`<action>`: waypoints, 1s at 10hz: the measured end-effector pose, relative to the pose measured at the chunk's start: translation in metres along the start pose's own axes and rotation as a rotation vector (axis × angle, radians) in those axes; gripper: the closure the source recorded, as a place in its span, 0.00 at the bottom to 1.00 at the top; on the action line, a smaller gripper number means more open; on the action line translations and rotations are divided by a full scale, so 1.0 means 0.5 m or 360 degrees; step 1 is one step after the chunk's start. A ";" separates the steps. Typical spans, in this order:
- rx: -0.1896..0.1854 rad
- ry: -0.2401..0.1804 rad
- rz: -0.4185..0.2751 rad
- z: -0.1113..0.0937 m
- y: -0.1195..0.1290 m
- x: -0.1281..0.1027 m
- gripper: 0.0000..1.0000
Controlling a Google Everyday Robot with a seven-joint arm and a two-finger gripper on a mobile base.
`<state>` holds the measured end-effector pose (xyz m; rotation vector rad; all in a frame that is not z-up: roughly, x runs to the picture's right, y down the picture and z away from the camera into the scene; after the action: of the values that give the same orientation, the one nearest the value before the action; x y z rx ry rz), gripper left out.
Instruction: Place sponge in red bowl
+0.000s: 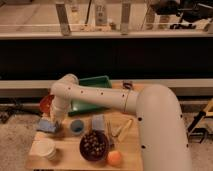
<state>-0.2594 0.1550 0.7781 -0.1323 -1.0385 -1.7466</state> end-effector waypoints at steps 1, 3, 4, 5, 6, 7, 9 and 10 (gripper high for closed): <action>0.0020 0.0026 0.0004 -0.010 -0.001 0.001 1.00; 0.0078 0.0101 0.0017 -0.062 -0.001 0.008 1.00; 0.0106 0.0132 0.0027 -0.084 0.009 0.012 1.00; 0.0125 0.0143 0.0027 -0.093 0.011 0.016 1.00; 0.0149 0.0153 0.0030 -0.102 0.015 0.027 1.00; 0.0165 0.0157 0.0035 -0.110 0.020 0.040 1.00; 0.0187 0.0174 0.0056 -0.136 0.036 0.081 1.00; 0.0189 0.0179 0.0063 -0.145 0.039 0.094 1.00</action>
<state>-0.2371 0.0696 0.7699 0.0201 -1.0472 -1.6332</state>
